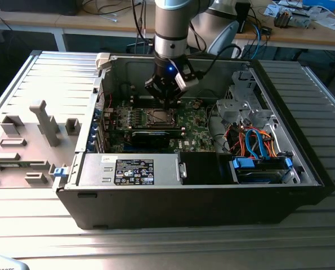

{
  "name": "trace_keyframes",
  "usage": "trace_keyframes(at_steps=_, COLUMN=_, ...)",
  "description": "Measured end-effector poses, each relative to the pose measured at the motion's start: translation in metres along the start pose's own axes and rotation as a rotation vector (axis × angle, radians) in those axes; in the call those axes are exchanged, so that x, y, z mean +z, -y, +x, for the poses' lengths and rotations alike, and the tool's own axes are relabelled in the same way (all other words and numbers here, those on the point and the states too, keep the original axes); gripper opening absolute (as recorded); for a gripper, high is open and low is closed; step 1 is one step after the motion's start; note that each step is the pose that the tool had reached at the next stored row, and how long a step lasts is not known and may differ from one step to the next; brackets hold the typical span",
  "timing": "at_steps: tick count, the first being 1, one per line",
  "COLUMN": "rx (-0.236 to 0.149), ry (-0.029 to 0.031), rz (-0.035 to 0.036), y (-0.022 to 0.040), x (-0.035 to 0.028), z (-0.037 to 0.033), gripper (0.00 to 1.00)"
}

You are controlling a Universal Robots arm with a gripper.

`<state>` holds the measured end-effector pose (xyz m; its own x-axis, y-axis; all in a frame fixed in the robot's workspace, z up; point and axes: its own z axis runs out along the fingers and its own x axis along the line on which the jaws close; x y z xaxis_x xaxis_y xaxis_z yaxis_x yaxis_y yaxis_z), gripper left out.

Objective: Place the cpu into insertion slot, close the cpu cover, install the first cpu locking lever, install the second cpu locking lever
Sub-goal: 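Install the first cpu locking lever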

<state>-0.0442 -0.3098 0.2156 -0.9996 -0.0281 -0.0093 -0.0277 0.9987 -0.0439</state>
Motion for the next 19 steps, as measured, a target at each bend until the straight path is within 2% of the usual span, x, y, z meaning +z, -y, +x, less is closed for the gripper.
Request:
trace_keyframes(at_steps=1, rx=0.0, ry=-0.0001, rz=0.0055, y=0.0038, x=0.0002, z=0.0001, gripper=0.11)
trace_keyframes(at_steps=4, rx=0.0, ry=-0.0003, rz=0.0085, y=0.0108, x=0.0002, z=0.0003, gripper=0.11)
trace_keyframes(at_steps=6, rx=0.0, ry=-0.0004, rz=0.0099, y=0.0134, x=-0.0024, z=0.0003, gripper=0.11)
trace_keyframes(at_steps=8, rx=0.0, ry=-0.0001, rz=0.0095, y=0.014, x=-0.0102, z=0.0003, gripper=0.11)
trace_keyframes(at_steps=11, rx=0.0, ry=-0.0002, rz=0.0095, y=0.0147, x=-0.0254, z=0.0001, gripper=0.11)
trace_keyframes(at_steps=13, rx=0.0, ry=-0.0002, rz=0.0096, y=0.015, x=-0.0315, z=0.0001, gripper=0.11)
trace_keyframes(at_steps=19, rx=0.0, ry=-0.0002, rz=0.0096, y=0.015, x=-0.0323, z=0.0001, gripper=0.11)
